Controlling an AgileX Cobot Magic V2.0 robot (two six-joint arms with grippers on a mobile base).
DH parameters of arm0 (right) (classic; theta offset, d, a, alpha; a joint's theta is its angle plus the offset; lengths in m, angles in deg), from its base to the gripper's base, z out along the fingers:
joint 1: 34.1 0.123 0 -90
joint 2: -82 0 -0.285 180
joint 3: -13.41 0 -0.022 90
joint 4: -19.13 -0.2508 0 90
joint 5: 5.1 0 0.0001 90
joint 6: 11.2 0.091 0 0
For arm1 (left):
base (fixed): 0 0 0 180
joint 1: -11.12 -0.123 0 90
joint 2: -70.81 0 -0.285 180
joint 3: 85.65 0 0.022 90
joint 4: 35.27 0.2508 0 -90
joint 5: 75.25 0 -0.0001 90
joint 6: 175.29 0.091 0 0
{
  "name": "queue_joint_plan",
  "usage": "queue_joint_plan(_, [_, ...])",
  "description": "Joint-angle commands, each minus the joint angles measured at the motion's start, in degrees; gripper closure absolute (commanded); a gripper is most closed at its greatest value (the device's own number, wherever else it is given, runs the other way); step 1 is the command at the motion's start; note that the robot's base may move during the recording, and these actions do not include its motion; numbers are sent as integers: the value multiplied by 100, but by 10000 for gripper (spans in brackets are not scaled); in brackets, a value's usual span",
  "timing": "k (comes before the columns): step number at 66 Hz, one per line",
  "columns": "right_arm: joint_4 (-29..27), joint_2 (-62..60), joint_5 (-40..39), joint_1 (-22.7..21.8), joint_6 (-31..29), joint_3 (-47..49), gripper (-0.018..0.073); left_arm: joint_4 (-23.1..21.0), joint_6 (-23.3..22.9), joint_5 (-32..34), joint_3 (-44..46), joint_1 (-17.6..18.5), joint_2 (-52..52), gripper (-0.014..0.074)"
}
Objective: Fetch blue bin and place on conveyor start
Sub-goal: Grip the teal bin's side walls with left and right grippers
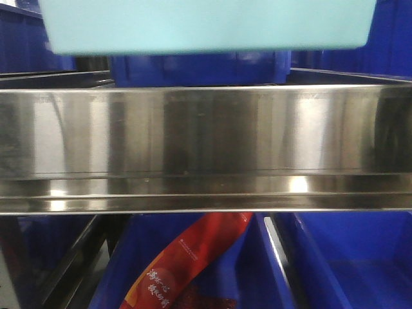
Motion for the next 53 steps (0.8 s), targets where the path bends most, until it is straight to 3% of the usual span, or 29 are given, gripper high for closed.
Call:
queue_joint_plan(1, [573, -543, -283, 227, 408, -424, 720, 589, -482, 113, -364, 297, -428, 708])
queue_joint_plan(9, [1200, -1034, -355, 599, 905, -874, 720, 796, -937, 427, -917, 587, -950, 708])
queue_joint_plan(19, [1236, -1404, -311, 767, 970, -939, 720, 1005, -1026, 500, -1265, 807, -1566, 708])
queue_joint_plan(53, [1324, -1528, -309, 818, 970, -939, 720, 1182, -1026, 512, -1252, 781, -1722, 708])
